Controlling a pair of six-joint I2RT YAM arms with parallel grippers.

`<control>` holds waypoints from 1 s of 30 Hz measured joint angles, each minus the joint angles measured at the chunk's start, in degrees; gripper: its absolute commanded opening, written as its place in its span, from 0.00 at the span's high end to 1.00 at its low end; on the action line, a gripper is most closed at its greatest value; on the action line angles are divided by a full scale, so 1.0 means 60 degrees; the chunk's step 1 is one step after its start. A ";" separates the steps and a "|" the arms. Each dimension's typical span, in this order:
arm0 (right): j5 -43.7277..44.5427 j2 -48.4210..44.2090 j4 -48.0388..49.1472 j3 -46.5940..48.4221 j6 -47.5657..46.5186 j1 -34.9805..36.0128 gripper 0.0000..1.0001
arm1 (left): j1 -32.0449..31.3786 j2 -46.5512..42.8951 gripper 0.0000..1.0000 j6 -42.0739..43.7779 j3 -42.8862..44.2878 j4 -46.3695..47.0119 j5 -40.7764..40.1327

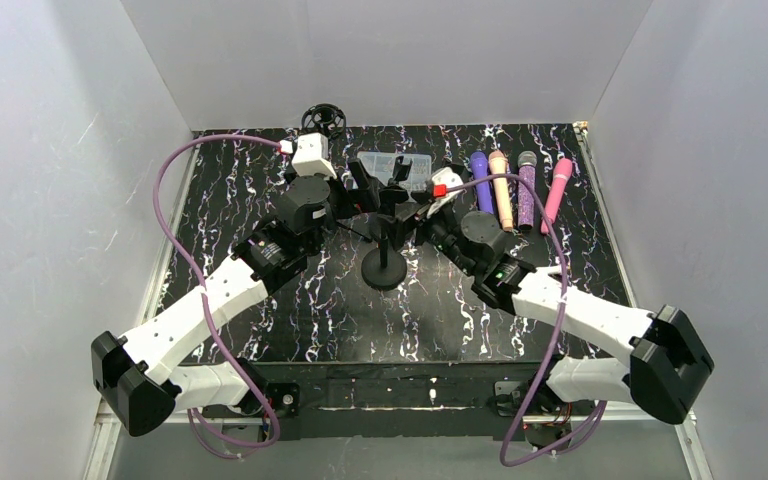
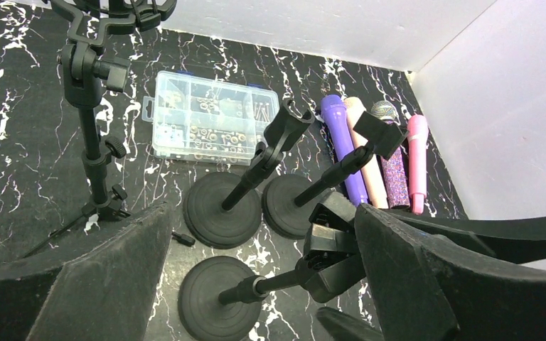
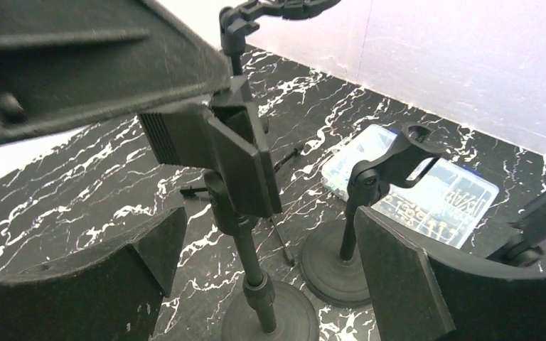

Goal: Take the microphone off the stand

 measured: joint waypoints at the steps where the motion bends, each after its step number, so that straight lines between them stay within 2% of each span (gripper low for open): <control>1: 0.0062 -0.0124 -0.0091 0.0051 0.0022 0.0000 0.03 | 0.0000 0.0000 0.02 0.0000 0.0000 0.0000 0.0000; 14: 0.0550 -0.1304 -0.2091 0.1053 0.0430 0.0000 0.06 | 0.0040 -0.0011 0.02 -0.0029 -0.0160 0.0251 0.0011; 18: 0.0627 -0.1140 -0.2881 0.2091 0.0750 0.0000 0.08 | 0.0055 -0.0011 0.02 -0.0033 -0.0178 0.0270 0.0011; 22: 0.0707 -0.0758 -0.3319 0.3060 0.1045 0.0000 0.17 | 0.0055 -0.0011 0.02 -0.0033 -0.0178 0.0270 0.0011; 26: 0.1035 -0.0211 -0.3894 0.3628 0.1330 0.0000 0.22 | 0.0055 -0.0011 0.02 -0.0033 -0.0178 0.0270 0.0011; 30: 0.1402 0.0313 -0.4462 0.3887 0.1599 0.0000 0.23 | 0.0055 -0.0011 0.02 -0.0029 -0.0182 0.0270 0.0011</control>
